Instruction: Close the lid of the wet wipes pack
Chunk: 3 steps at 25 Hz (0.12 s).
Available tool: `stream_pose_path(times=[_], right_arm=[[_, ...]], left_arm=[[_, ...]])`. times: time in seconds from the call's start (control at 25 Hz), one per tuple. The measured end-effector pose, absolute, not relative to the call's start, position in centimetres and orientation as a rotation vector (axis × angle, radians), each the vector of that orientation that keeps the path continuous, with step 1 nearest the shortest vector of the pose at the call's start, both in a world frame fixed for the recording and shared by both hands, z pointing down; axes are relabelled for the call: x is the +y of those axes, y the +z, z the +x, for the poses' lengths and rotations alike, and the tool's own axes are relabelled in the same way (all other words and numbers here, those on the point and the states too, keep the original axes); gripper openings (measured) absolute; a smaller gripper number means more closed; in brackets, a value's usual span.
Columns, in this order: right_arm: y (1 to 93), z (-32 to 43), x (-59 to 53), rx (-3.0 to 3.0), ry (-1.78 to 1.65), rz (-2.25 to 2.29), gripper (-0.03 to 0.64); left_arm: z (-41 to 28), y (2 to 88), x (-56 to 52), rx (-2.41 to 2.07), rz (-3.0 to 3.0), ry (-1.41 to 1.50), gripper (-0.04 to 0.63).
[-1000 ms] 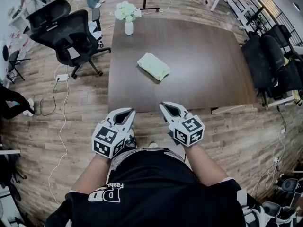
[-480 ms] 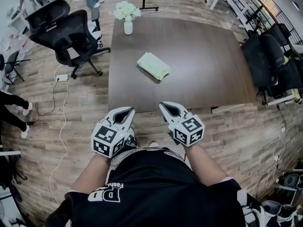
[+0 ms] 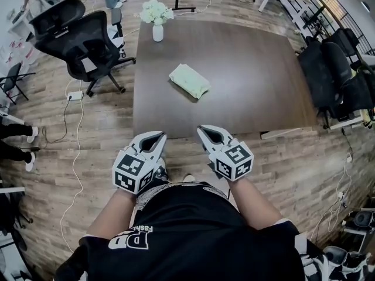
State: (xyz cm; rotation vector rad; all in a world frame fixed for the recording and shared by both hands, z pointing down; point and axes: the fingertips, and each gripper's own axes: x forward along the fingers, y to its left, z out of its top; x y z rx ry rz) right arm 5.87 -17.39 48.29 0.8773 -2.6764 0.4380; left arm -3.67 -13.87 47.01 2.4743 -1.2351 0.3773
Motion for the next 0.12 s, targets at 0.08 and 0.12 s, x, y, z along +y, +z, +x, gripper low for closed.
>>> stream_pose_path(times=[0.08, 0.12], right_arm=[[48.19, 5.81, -17.45, -2.676, 0.436, 0.876, 0.005], [48.14, 5.79, -17.48, -2.675, 0.435, 0.876, 0.005]], left_arm=[[-3.75, 46.99, -13.97, -1.234, 2.472, 0.379, 0.017], [-3.79, 46.97, -14.02, -1.233, 2.471, 0.38, 0.017]])
